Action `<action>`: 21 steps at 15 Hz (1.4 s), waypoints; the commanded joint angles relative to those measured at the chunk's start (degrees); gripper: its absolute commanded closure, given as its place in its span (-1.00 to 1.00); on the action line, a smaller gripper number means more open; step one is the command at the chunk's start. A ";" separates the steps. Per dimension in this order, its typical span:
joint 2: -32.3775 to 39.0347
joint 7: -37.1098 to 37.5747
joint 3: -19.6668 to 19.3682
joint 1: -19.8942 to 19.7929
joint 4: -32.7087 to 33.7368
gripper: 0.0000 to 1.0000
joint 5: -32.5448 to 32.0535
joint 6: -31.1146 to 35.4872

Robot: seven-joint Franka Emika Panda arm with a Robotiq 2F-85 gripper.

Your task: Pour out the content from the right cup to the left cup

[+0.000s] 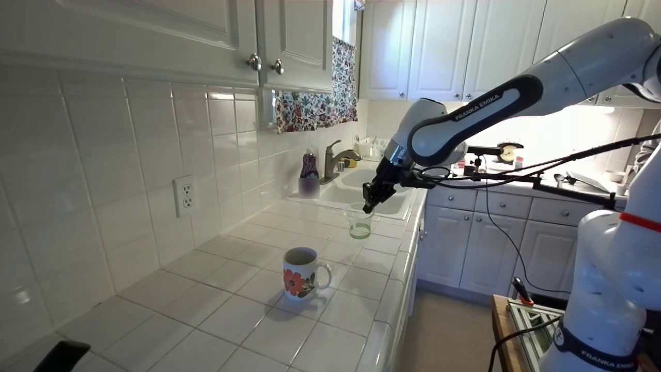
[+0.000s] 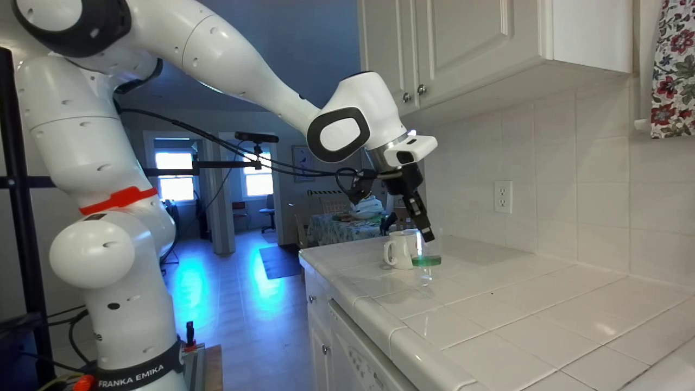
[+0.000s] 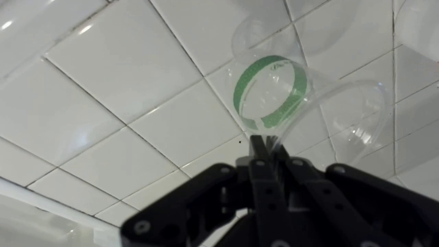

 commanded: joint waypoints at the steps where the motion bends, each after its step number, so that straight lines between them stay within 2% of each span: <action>1: 1.47 -7.42 -2.97 1.81 -1.22 0.97 6.85 3.87; 2: 1.80 -8.80 -3.41 2.17 -1.25 0.97 8.88 4.49; 3: 1.12 -4.39 -1.41 0.29 -0.41 0.88 4.84 2.10; 8: 2.00 -6.14 -2.20 0.89 -0.45 0.88 6.73 3.20; 9: 2.11 -5.99 -2.26 0.69 -0.63 0.97 6.54 3.54; 21: 3.49 -10.32 -3.88 1.72 -0.83 0.97 12.64 2.25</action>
